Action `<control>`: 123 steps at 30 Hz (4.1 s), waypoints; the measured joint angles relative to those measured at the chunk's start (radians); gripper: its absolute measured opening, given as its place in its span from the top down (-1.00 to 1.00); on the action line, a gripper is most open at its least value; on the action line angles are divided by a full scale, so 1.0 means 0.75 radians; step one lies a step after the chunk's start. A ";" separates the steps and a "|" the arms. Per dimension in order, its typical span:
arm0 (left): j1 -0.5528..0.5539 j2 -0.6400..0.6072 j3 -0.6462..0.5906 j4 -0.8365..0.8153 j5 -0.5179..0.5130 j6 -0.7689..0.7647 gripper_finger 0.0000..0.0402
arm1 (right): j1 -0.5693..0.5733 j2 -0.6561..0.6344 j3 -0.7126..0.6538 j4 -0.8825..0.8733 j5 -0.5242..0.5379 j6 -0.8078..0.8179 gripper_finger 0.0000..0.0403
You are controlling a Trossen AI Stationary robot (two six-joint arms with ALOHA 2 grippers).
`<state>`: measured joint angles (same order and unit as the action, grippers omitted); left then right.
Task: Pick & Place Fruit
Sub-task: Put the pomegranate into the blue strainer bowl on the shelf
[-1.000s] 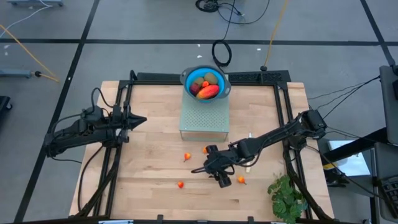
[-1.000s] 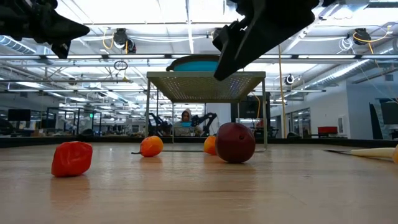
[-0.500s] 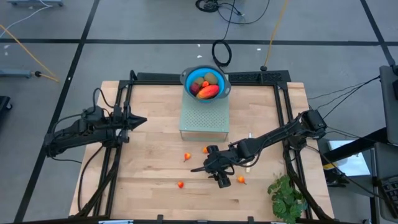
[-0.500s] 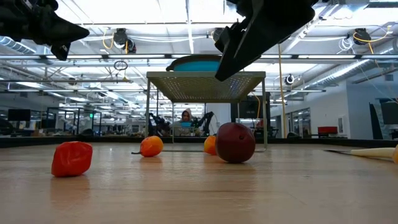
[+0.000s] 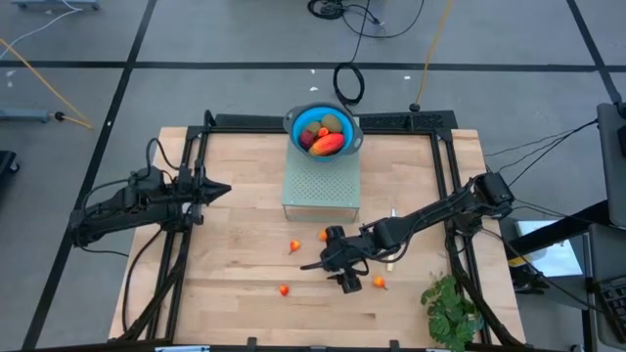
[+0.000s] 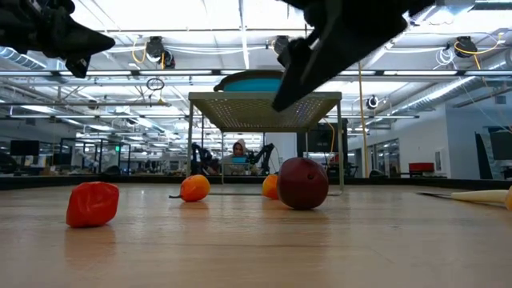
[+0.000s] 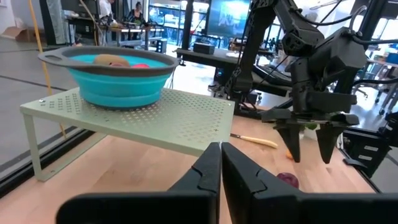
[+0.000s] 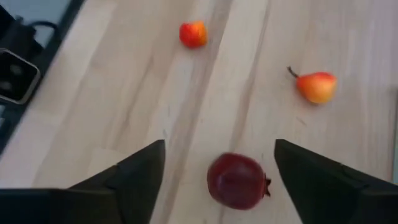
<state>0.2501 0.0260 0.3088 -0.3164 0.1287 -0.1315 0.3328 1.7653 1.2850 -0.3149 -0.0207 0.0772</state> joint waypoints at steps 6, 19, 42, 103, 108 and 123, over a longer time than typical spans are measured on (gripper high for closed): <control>0.000 0.000 0.001 -0.005 -0.011 0.034 0.92 | 0.000 0.000 -0.058 0.025 -0.003 -0.014 -0.75; 0.000 0.000 0.001 -0.004 -0.036 0.033 0.92 | 0.007 0.000 -0.119 0.083 -0.011 0.090 -0.81; -0.001 0.000 0.001 -0.002 -0.082 0.018 0.92 | -0.046 0.000 -0.330 0.405 -0.012 -0.024 -0.82; 0.000 0.000 0.001 0.017 -0.141 -0.003 0.92 | -0.067 0.013 -0.439 0.619 -0.044 0.059 -0.15; 0.000 0.000 0.001 0.041 -0.141 0.003 0.92 | -0.067 -0.107 -0.439 0.616 -0.043 0.070 -0.17; 0.000 0.000 0.001 0.041 -0.140 0.008 0.92 | -0.082 -0.460 -0.439 0.624 0.063 0.288 -0.15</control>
<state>0.2499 0.0257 0.3092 -0.2859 0.0235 -0.1257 0.2716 1.4203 0.9554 0.1532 0.0266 0.2934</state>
